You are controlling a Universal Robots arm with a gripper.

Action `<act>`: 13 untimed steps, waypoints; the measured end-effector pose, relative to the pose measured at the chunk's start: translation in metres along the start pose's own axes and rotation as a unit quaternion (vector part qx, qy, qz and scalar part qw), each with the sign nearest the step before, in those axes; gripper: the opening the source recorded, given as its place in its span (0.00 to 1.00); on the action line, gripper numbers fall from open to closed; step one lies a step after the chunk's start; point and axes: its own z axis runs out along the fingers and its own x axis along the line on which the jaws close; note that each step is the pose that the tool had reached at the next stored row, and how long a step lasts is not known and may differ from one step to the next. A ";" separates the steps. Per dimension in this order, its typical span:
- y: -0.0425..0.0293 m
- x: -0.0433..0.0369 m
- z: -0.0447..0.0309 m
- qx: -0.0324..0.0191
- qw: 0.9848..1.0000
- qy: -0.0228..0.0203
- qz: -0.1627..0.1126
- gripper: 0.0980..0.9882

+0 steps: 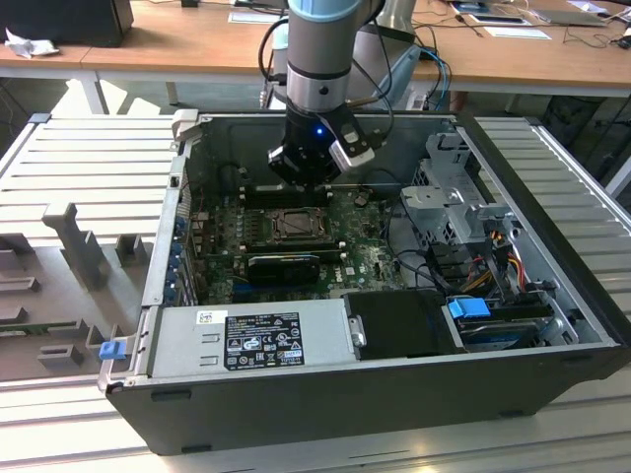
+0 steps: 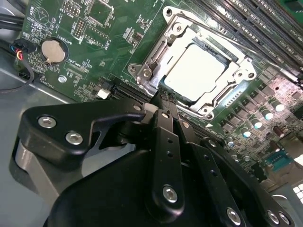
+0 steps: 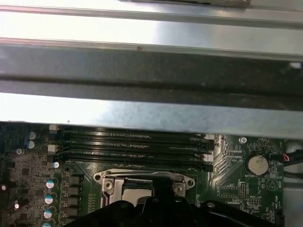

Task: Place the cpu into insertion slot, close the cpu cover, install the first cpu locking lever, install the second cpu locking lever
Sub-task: 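Install the second cpu locking lever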

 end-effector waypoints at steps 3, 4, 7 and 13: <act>-0.0022 0.0001 -0.0001 0.000 1.000 0.000 0.000 0.01; -0.0029 0.0002 -0.0002 0.000 1.000 0.000 0.000 0.01; -0.0066 0.0004 -0.0004 0.000 1.000 0.000 0.000 0.01; -0.0120 0.0007 -0.0007 0.000 1.000 0.000 0.000 0.01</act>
